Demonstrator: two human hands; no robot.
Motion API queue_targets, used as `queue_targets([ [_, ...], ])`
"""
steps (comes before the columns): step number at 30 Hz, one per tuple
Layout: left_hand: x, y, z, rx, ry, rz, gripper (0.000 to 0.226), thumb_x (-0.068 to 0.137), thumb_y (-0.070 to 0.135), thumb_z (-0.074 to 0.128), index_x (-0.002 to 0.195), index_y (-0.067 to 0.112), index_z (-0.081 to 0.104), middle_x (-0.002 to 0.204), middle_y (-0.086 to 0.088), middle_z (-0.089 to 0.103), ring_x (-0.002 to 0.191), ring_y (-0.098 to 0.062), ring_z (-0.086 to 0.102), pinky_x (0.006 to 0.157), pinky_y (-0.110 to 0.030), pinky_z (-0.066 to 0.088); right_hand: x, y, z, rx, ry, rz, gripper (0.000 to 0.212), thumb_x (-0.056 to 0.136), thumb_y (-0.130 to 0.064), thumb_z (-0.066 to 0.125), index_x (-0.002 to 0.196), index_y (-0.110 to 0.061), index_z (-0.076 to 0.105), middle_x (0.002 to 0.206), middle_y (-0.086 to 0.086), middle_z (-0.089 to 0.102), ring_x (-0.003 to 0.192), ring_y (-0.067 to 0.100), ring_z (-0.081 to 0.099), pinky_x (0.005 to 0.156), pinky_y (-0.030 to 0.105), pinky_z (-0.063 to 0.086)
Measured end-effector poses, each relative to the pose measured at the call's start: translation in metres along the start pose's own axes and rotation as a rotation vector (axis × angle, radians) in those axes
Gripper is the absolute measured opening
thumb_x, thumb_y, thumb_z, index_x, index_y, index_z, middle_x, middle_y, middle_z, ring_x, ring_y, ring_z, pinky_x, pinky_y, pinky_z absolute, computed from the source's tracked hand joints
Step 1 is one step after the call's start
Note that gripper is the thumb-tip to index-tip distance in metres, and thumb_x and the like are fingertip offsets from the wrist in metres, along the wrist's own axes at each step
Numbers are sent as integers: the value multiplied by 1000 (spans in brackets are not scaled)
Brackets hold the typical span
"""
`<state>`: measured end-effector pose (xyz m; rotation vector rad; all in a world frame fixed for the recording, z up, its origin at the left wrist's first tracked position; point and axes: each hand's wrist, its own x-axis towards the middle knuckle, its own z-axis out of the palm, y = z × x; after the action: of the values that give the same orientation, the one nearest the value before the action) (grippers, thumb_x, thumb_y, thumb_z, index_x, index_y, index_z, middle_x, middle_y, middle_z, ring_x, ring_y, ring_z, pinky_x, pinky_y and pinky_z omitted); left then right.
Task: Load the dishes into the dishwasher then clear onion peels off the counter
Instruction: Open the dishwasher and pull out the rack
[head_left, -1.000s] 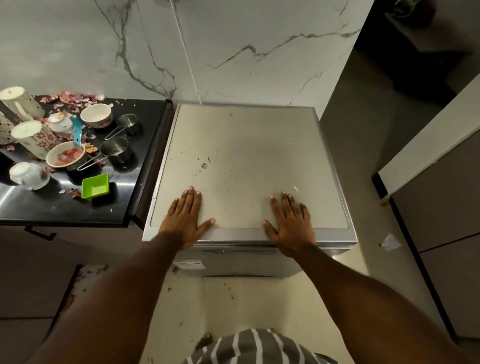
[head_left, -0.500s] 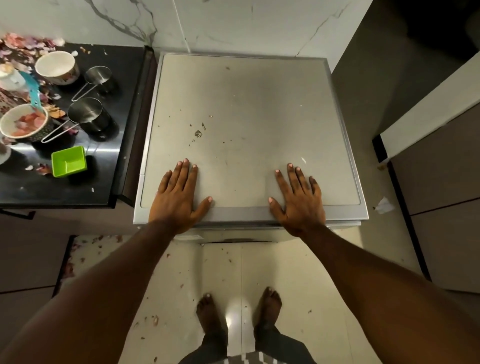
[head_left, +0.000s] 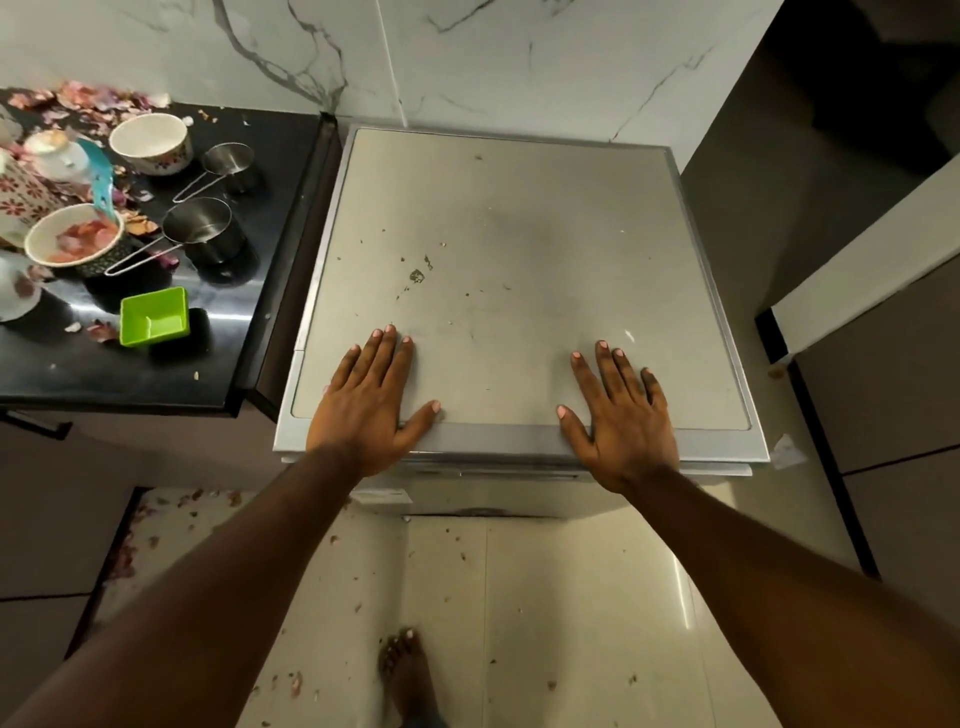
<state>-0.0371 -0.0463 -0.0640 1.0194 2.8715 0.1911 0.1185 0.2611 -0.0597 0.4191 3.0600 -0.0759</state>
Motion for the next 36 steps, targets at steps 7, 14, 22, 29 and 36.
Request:
queue_targets([
  [7, 3, 0, 5, 52, 55, -16, 91, 98, 78, 9, 165, 20, -6, 173, -5, -10, 159, -18, -10, 130, -42, 3, 5, 2, 3, 1, 58, -28, 78, 99, -72, 6, 167, -32, 3, 175, 5, 3, 161, 23, 2, 129, 51, 9],
  [14, 1, 3, 7, 81, 66, -6, 93, 95, 79, 5, 166, 19, -3, 173, -5, -7, 159, -17, -8, 130, -41, 2, 1, 3, 8, -15, 83, -24, 79, 98, -72, 5, 166, -32, 3, 175, 5, 4, 161, 23, 3, 129, 50, 10],
  [22, 0, 3, 7, 69, 76, -1, 95, 94, 81, 4, 166, 19, -2, 174, -4, -5, 159, -16, -8, 130, -40, 1, 0, 4, 10, -18, 87, -18, 80, 97, -74, 5, 166, -33, 4, 175, 2, 3, 161, 21, 3, 130, 49, 11],
  [29, -1, -1, 10, 72, 87, 15, 96, 93, 82, 4, 166, 20, -2, 174, -5, -4, 160, -17, -6, 130, -40, 1, 0, 1, 10, -22, 95, -18, 79, 98, -75, 5, 166, -35, 5, 175, 0, 4, 161, 19, 4, 130, 48, 11],
  [36, 5, -5, 9, 27, 105, 42, 100, 90, 87, 8, 166, 21, 4, 174, -3, 1, 160, -16, -3, 131, -41, 4, 0, 0, 7, -24, 99, -9, 78, 98, -73, 6, 166, -35, 6, 175, 0, 5, 161, 19, 5, 130, 48, 11],
])
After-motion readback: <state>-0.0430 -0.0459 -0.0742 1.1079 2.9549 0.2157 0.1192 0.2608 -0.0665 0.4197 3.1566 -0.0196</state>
